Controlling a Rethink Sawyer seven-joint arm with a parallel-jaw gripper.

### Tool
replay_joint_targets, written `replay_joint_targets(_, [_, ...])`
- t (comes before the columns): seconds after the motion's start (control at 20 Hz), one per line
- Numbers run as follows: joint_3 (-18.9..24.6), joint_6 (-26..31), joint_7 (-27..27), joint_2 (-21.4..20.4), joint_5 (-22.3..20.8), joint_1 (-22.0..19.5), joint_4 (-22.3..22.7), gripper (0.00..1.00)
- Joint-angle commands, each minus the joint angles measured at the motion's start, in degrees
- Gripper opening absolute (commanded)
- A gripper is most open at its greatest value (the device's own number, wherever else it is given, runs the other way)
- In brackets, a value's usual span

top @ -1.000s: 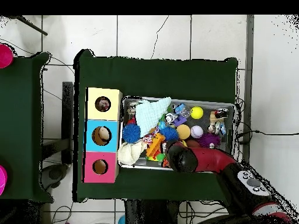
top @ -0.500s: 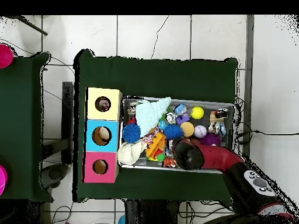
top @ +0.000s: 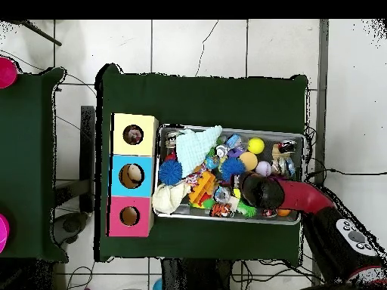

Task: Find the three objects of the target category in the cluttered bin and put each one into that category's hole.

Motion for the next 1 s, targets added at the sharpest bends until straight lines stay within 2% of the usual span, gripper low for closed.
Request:
replay_joint_targets(0.05, [6.8,6.4,-18.2,1.2,-4.5,-3.4,-13.9,0.0])
replay_joint_targets(0.7, [10.6,10.0,-18.1,0.7,-8.1,-4.8,-15.5,0.0])
replay_joint_targets(0.75, [12.8,9.1,-19.2,1.2,-8.5,-6.5,-14.5,1.0])
replay_joint_targets(0.9, [13.6,8.1,-19.2,1.3,-8.7,-7.3,-13.5,1.0])
replay_joint_targets(1.0, [11.8,8.1,-15.8,0.1,-10.1,-5.7,-13.4,1.0])
